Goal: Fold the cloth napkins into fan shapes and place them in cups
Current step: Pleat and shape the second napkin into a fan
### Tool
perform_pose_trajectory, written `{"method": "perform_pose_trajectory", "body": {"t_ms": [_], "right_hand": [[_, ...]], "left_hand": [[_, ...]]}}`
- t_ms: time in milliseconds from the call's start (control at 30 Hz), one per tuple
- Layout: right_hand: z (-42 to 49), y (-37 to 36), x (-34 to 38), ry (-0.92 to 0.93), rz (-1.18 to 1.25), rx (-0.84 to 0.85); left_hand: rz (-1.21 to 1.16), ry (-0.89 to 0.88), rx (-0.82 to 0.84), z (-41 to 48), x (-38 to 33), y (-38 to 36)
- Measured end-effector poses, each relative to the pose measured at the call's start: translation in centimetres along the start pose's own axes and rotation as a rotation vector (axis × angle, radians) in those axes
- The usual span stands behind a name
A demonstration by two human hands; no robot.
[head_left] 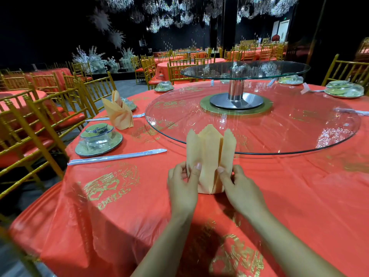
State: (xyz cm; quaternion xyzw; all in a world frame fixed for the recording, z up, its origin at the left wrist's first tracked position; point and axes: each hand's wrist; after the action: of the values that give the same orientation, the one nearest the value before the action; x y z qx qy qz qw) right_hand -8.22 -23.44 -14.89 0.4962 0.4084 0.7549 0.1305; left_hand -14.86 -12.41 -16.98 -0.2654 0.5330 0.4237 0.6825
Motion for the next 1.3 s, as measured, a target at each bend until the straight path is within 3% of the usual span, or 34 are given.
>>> {"method": "perform_pose_trajectory", "body": {"t_ms": [233, 600, 1300], "right_hand": [[0.2, 0.2, -0.4, -0.006, 0.142, -0.012], [0.8, 0.1, -1.2, -0.056, 0.267, -0.042], [0.6, 0.1, -1.3, -0.046, 0.312, 0.010]], "left_hand": [[-0.144, 0.023, -0.015, 0.3, 0.9, 0.0], [-0.501, 0.230, -0.144, -0.1, -0.2, 0.0], [-0.382, 0.207, -0.037, -1.0, -0.8, 0.9]]}}
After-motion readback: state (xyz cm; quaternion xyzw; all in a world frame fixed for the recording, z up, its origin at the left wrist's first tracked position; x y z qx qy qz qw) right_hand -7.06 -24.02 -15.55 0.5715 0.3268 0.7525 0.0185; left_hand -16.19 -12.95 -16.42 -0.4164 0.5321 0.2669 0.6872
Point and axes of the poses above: each hand's wrist, its own z-axis towards the middle knuckle, its own y-axis out of the back of the hand, x = y × z, and after that the axes turned 2 degrees about -z, right-handed
